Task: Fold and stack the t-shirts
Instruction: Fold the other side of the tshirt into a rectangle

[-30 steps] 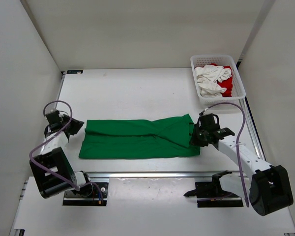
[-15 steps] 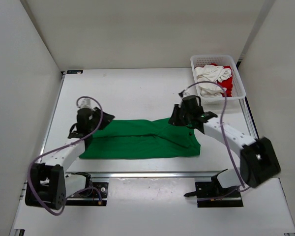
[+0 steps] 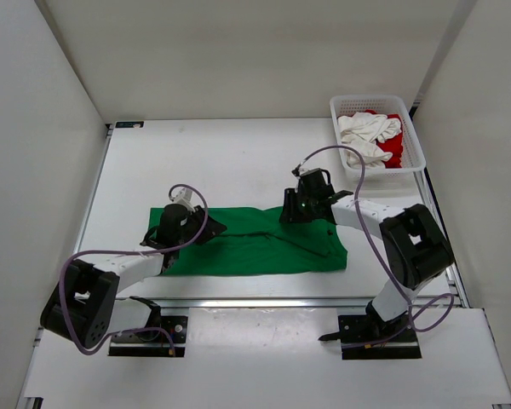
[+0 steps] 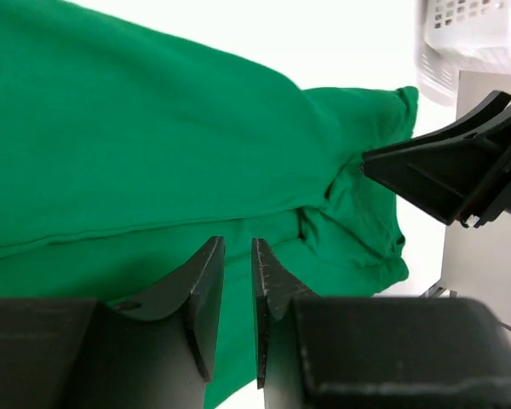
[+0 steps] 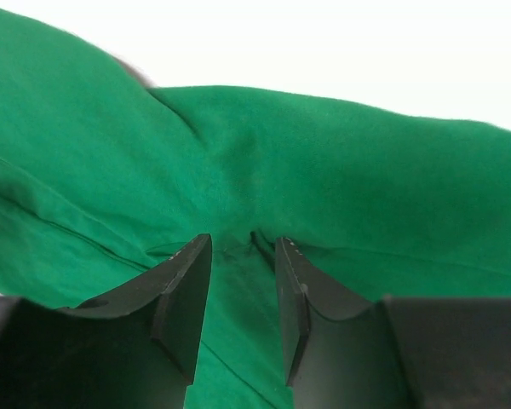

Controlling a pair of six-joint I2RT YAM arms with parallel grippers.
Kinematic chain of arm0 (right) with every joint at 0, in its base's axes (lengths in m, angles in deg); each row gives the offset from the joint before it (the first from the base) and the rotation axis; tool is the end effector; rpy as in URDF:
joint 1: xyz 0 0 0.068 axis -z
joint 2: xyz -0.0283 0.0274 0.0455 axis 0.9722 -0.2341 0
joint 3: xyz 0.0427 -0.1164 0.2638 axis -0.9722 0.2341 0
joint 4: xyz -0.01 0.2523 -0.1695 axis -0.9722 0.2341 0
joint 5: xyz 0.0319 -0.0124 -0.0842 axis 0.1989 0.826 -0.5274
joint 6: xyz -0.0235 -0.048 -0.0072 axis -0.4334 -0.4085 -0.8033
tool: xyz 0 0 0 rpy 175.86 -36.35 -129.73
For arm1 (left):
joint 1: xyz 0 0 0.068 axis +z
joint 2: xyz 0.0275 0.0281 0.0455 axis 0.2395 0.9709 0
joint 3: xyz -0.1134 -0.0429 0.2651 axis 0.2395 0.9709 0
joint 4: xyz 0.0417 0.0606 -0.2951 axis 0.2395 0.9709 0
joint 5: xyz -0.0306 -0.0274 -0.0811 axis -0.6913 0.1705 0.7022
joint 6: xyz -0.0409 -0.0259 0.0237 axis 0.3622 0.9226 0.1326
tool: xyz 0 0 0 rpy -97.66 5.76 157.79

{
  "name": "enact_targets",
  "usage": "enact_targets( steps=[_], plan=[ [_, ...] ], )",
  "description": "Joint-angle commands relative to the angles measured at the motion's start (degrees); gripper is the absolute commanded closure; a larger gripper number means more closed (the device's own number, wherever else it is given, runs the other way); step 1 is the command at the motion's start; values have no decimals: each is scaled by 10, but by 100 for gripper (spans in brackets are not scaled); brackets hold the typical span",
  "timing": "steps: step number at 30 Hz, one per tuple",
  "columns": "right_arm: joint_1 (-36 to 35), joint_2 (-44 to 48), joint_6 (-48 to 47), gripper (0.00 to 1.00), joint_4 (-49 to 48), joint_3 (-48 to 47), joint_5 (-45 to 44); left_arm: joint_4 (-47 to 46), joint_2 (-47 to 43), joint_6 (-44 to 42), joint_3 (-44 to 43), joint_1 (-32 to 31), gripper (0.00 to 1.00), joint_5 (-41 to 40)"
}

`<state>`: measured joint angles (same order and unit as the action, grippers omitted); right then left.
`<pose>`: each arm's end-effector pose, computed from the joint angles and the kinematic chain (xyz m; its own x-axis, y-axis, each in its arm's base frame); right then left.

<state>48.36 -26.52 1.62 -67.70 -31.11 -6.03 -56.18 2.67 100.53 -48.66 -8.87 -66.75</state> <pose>0.3241 0.1822 0.1634 -0.8507 -0.0102 -0.5255 -0.2682 0.8683 0.4173 0.2319 -0.1055 0.1383 -0.7363 -0.4977 -0.4583 -0.0230 0.6954 -0.7182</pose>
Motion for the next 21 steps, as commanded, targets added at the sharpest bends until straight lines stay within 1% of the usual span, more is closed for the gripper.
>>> enact_targets(
  steps=[1,2,4,6,8,9,13,14,16,21],
  plan=[
    [-8,-13,-16,66,-19,-16,3,-38,-2,5,11,15,70,18],
    [-11,-13,-12,67,-16,-15,0,-36,-2,0,9,16,70,17],
    [-9,-9,-20,76,-13,-14,6,-38,-3,2,12,16,70,16],
    [-13,-6,-18,89,-6,-8,4,-43,-4,5,11,15,70,15],
    [-17,12,-17,98,-1,-4,5,-43,1,3,12,15,70,15],
    [-22,21,-17,100,3,-2,6,-45,3,8,12,16,70,18],
    [-40,55,-2,100,38,11,8,-50,7,11,12,16,71,18],
    [-49,59,5,100,53,12,5,-53,7,13,13,13,69,19],
    [-80,79,21,100,69,24,-8,-56,7,15,12,12,70,18],
    [-134,99,60,100,120,42,-50,-60,4,22,12,14,69,24]
  ],
)
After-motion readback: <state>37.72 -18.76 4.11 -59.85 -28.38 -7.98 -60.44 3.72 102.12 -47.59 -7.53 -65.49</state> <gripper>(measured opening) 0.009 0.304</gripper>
